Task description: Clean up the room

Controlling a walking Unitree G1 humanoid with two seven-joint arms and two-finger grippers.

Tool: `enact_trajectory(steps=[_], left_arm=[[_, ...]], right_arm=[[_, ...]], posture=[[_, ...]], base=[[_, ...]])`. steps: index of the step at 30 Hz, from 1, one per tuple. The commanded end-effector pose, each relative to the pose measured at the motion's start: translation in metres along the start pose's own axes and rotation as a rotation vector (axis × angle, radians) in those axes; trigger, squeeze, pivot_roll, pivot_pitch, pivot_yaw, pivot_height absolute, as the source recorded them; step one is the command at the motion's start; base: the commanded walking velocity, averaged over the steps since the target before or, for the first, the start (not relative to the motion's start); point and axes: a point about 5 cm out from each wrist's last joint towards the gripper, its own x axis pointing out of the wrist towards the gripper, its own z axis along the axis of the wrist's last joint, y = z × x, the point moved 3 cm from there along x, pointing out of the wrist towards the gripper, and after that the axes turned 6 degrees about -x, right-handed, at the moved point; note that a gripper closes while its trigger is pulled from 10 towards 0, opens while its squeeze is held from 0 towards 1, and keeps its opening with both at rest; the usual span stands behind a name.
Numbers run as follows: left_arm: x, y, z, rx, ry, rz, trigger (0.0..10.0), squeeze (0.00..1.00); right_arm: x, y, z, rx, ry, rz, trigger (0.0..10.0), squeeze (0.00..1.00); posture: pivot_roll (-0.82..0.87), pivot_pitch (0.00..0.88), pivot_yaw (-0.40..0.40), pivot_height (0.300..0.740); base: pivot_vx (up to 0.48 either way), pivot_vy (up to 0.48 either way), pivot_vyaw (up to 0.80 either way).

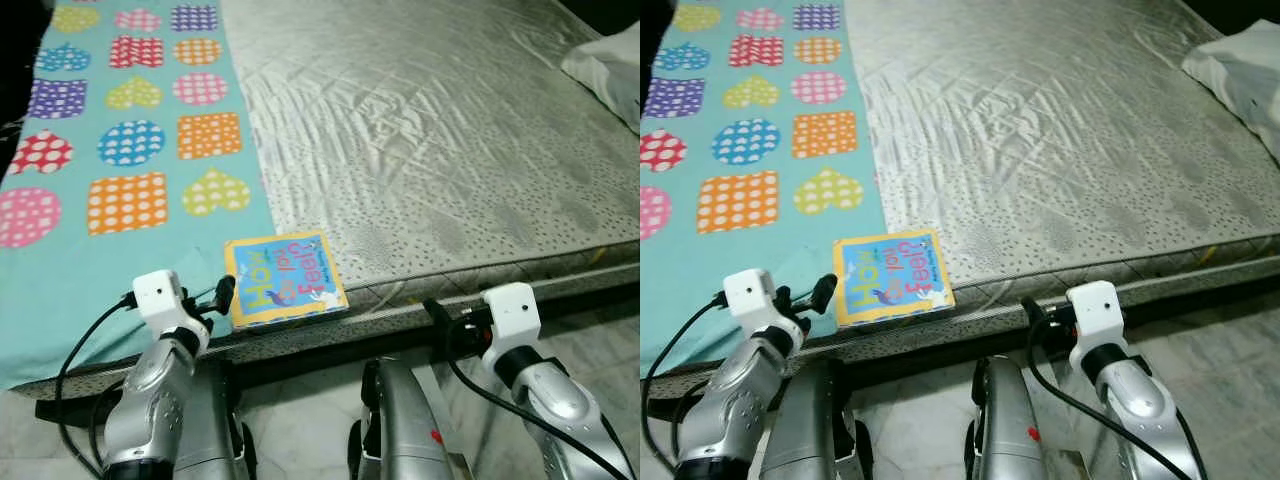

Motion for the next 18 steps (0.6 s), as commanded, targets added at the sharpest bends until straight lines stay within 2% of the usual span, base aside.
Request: enact_trajectory(steps=[1, 6, 10, 18], left_arm=[[0.0, 0.005, -0.016, 0.005, 0.075, 0.021, 10.0, 0.0], [0.005, 0.011, -0.028, -0.029, 0.134, 0.04, 10.0, 0.0], [0.005, 0.01, -0.033, -0.06, 0.166, 0.024, 10.0, 0.0], [0.01, 0.015, -0.031, -0.07, 0.178, 0.021, 10.0, 0.0]], right_arm=[[-0.004, 0.003, 0.002, -0.005, 0.004, 0.038, 10.0, 0.0], [-0.007, -0.001, 0.004, -0.011, 0.008, 0.019, 10.0, 0.0], [-0.006, -0.002, 0.006, -0.029, 0.007, 0.032, 10.0, 0.0], [-0.003, -0.001, 0.007, -0.035, 0.006, 0.033, 10.0, 0.0]], posture=[[-0.15, 0.257, -0.063, 0.555], [-0.17, 0.257, -0.063, 0.555], [-0.16, 0.256, -0.064, 0.555], [-0.16, 0.252, -0.062, 0.555]], base=[[0.0, 0.0, 0.0], [0.0, 0.0, 0.0], [0.0, 0.0, 0.0], [0.0, 0.0, 0.0]])
